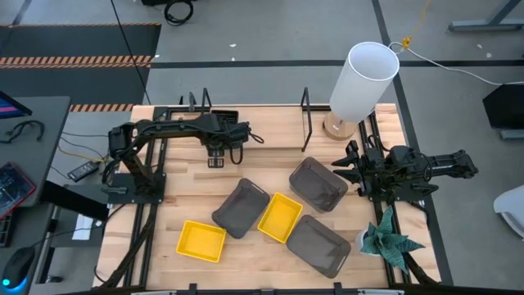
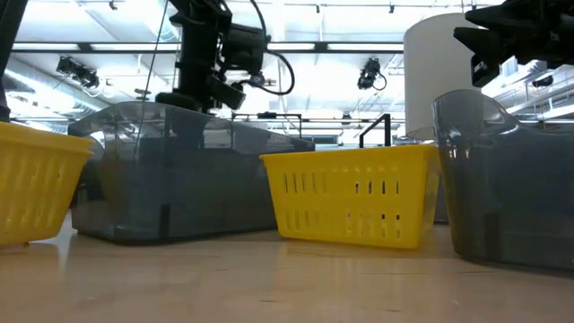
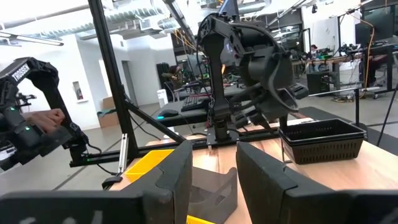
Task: Stack baskets on shelf by color
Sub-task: Stack the right yellow bin on top of the left yellow bin
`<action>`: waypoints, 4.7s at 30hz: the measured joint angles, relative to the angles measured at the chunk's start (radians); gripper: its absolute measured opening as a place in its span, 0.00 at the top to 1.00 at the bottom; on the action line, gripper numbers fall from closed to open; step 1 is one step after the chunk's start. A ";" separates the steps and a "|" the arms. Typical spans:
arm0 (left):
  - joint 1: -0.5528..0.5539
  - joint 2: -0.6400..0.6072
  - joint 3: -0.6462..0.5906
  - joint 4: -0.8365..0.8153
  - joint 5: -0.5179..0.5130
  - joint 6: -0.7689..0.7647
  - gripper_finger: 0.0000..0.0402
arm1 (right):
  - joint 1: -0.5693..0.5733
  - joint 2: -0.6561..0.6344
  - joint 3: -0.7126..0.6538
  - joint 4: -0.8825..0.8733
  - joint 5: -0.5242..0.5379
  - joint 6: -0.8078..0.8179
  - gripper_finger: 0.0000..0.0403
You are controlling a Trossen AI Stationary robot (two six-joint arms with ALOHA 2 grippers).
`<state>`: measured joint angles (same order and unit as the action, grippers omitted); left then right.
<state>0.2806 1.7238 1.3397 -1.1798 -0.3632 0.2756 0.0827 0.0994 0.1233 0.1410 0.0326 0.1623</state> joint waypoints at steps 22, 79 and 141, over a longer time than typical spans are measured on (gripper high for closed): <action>-0.368 -0.032 0.074 -0.059 0.411 -0.341 0.65 | 0.000 0.000 0.000 0.000 0.000 0.000 0.68; -0.710 0.239 0.074 1.027 0.142 -0.438 0.61 | 0.000 0.000 0.000 0.000 0.000 0.000 0.68; -0.863 0.224 0.501 0.110 -0.188 -0.678 0.99 | 0.000 0.000 0.000 0.008 0.000 0.000 0.68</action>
<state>-0.5825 1.9475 1.8404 -1.0693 -0.5516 -0.4024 0.0829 0.0998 0.1234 0.1490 0.0330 0.1623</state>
